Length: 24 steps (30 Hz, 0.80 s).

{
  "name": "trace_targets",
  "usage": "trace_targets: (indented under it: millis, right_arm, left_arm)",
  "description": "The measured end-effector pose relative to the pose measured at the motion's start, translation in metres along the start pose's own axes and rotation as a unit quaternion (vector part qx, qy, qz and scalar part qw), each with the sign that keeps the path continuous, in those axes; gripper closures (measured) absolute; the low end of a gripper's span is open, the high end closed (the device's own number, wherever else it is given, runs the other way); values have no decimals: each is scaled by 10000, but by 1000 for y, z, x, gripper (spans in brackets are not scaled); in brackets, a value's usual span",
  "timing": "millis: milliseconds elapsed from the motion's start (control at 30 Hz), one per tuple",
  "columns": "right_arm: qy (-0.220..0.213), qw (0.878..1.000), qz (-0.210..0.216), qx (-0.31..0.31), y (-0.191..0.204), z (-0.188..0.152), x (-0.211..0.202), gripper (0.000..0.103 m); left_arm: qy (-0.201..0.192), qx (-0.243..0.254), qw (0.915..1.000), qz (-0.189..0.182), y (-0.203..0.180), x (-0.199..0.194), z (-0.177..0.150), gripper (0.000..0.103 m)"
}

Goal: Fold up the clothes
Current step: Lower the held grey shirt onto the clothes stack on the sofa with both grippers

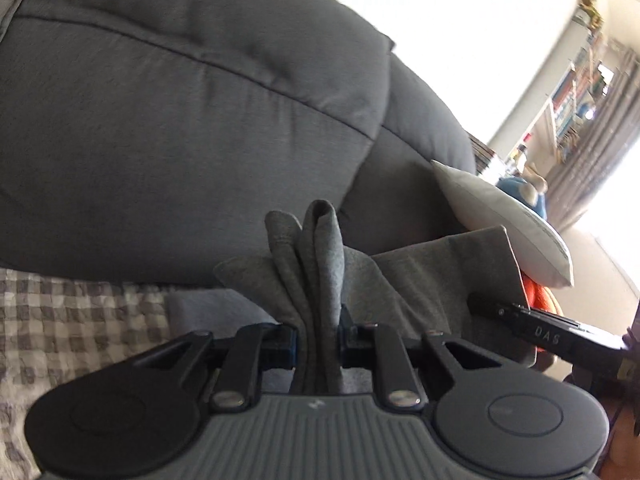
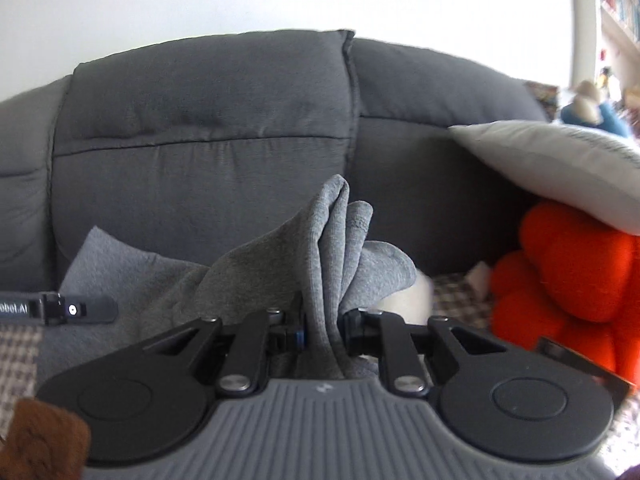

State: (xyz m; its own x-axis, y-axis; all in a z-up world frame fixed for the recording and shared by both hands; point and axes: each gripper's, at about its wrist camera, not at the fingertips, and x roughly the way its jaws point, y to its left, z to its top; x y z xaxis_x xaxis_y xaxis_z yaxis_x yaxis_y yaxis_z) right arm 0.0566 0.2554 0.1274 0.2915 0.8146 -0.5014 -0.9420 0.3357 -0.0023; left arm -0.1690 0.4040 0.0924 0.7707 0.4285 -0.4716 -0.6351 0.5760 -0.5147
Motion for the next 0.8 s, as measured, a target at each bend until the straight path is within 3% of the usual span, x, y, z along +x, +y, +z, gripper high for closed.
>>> trace_targets:
  millis: [133,333,533,633,800]
  right_arm:
    - [182,9987,448,133,2,7,33,84]
    - [505,9958,598,475,-9,-3,76,83]
    - [370,9911,711,1063,-19,-28,93,80]
    - [311,9893,649,1267,-25,-34,95,69]
    - [192,9864,686,1483,-33,-41,95,68]
  left_arm:
    - [-34,41,9997,225,19,9,0,86]
    - [254,11,9991,325,38,28,-15,86]
    - [188,54,9994,300,45,28,-19,86]
    - [179,56,9994,287,49,31,-20,86]
    - [116,57,9997,202,52,30,-19,85]
